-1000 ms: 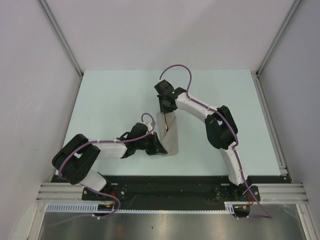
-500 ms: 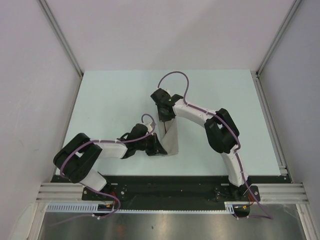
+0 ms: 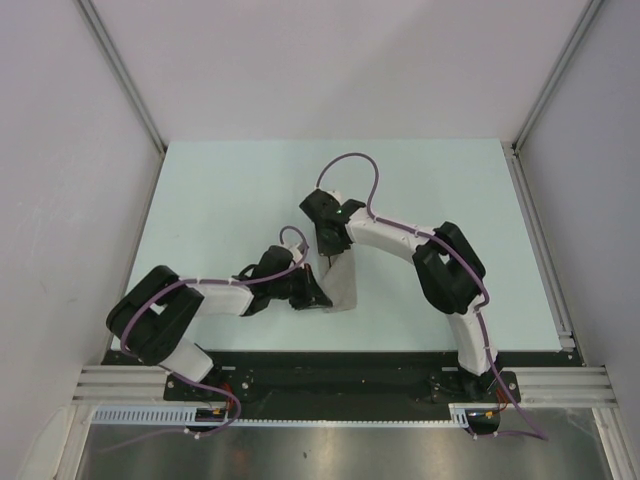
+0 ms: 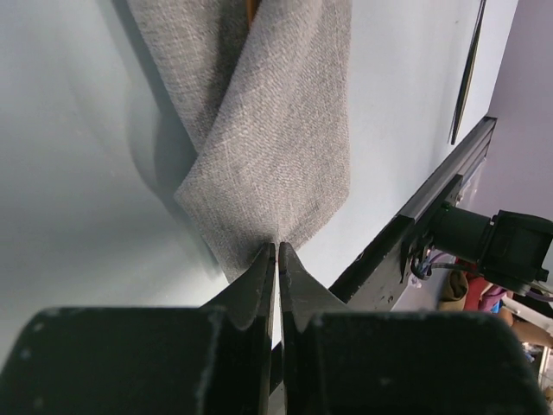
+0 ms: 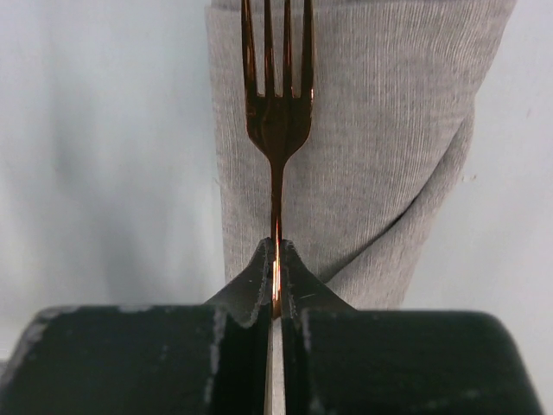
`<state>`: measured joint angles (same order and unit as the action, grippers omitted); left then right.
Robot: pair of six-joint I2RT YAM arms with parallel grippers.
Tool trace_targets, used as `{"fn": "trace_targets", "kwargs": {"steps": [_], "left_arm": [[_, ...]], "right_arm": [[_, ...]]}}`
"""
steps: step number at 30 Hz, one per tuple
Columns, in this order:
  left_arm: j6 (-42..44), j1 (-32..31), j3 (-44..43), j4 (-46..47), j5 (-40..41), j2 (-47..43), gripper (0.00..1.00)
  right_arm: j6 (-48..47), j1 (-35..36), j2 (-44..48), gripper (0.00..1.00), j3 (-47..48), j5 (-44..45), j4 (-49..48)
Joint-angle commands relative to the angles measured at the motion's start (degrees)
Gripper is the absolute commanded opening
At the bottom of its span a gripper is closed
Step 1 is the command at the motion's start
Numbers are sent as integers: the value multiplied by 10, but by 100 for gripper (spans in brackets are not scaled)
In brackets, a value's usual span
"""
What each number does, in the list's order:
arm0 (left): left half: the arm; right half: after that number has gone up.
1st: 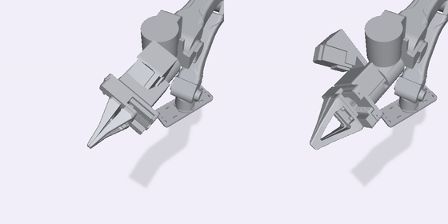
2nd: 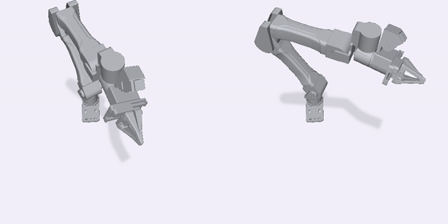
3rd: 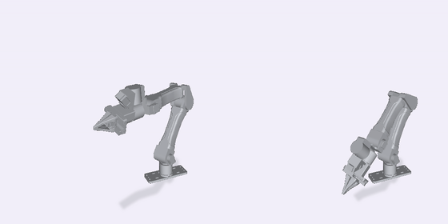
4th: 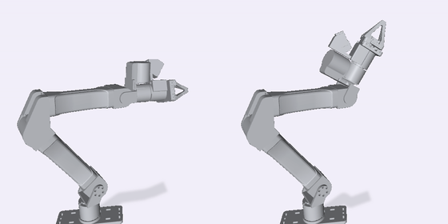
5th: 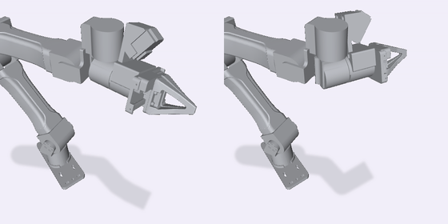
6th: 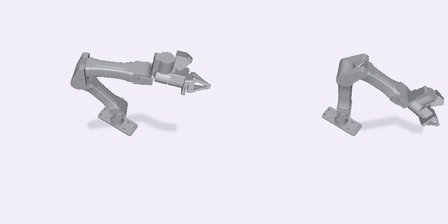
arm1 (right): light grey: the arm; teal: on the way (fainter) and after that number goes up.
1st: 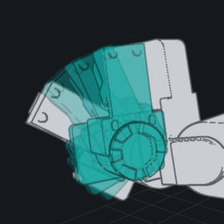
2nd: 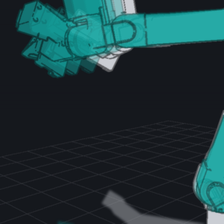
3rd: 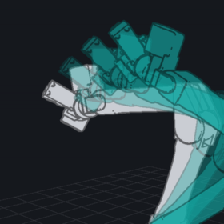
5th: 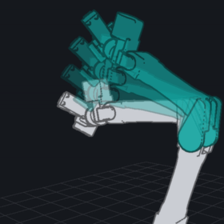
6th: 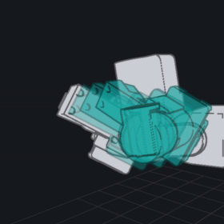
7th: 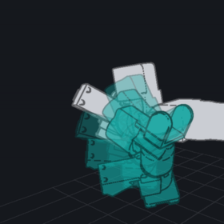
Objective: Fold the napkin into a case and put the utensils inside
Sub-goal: Insert the fork into the folded napkin.
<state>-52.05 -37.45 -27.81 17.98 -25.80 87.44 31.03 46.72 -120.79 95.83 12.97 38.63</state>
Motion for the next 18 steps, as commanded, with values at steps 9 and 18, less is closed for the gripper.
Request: {"fn": "trace_targets", "kwargs": {"steps": [9, 18], "left_arm": [[16, 23, 6, 2, -6, -31, 7], [17, 33, 12, 7, -11, -37, 7]], "right_arm": [[34, 23, 59, 0, -53, -11, -6], [38, 29, 61, 2, -58, -18, -1]]}}
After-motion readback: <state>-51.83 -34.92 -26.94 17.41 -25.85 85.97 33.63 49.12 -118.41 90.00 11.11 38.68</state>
